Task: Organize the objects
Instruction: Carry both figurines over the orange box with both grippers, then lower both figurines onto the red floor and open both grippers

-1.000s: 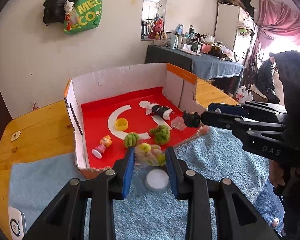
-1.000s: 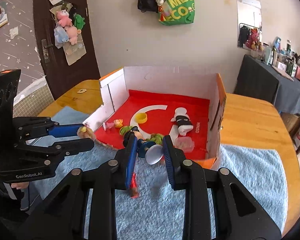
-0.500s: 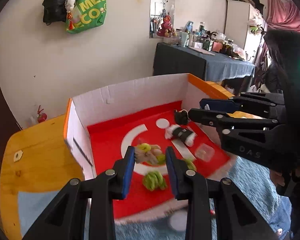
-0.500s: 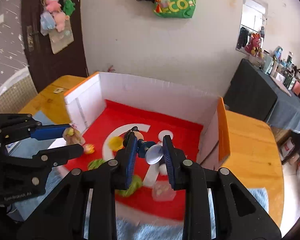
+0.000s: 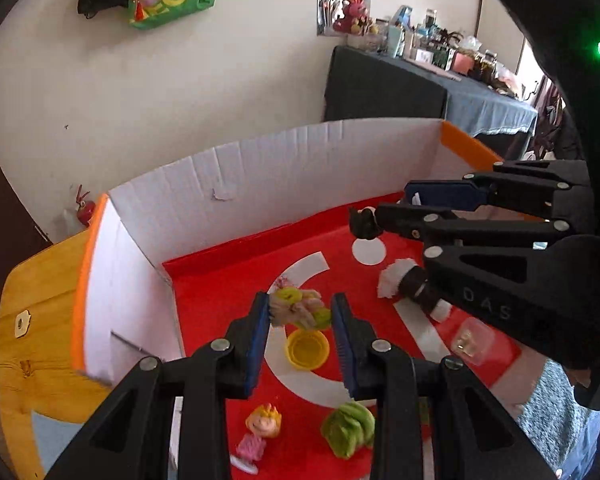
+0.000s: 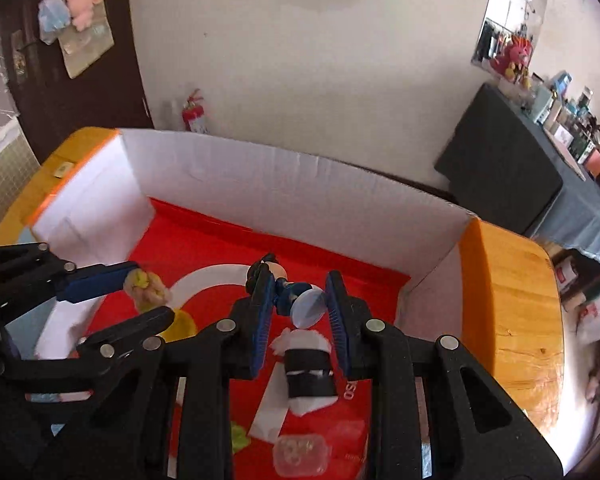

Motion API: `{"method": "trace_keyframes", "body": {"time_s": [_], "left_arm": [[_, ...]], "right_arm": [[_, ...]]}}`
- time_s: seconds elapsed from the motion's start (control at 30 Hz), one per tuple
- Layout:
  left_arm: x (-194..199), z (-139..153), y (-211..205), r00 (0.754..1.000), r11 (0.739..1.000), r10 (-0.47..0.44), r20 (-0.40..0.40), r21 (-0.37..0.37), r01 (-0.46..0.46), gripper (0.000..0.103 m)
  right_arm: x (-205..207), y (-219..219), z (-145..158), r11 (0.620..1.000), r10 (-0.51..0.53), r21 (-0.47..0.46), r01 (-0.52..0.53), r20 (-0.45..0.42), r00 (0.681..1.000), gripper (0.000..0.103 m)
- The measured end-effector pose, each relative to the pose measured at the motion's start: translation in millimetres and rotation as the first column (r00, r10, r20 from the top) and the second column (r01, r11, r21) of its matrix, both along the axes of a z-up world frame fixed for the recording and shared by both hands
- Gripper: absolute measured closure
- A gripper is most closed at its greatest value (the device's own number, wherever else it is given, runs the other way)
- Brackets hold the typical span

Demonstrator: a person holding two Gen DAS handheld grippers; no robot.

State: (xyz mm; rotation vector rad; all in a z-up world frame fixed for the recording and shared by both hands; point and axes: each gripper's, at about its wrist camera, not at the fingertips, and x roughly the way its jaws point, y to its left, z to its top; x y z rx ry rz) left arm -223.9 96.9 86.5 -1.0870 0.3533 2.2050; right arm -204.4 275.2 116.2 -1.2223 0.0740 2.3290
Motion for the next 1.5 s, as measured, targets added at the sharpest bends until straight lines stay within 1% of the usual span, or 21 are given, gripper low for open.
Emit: {"method": "trace_keyframes", "body": {"time_s": [0.27,0.4,0.67,0.77,0.97,1.17,1.5], "left_arm": [[-18,-21,7,0.997,0.999,0.012,0.073,-0.031,-0.010,0.070],[-26,-30,6,0.993,0.999,0.022,0.117,-0.033,-0.018,0.070],[-29,-39,1,0.988,0.999,0.036,0.153,-0.038,-0.030,0.070],[-29,-40,0,0.986,0.999,0.037,0.165,-0.040,-0.031,0.070],[-24,-43,-1,0.985,0.998,0.035,0.167,-0.061,-0.026,0.070],[-21,-45,-7,0.982,0.997,0.044,0.182,-0.065,-0.032,0.070],[-10,-48,-13,0.983,0.997,0.049,0.179,-0.074,-0.036,0.070]], "right_arm": [[-20,13,-20,0.999,-0.006,-0.037,0.008,0.080,0.997,0.078],[-26,16,-30,0.999,-0.001,-0.053,0.007,0.110,0.994,0.078],[-30,17,-40,0.996,0.005,-0.087,0.007,0.141,0.990,0.078],[-28,19,-45,0.994,0.001,-0.108,0.016,0.151,0.989,0.077],[-24,21,-46,0.991,0.003,-0.133,0.017,0.151,0.988,0.077],[-17,25,-51,0.981,-0.001,-0.190,0.032,0.157,0.988,0.077],[-10,20,-48,0.982,-0.007,-0.183,0.036,0.160,0.987,0.077]]}}
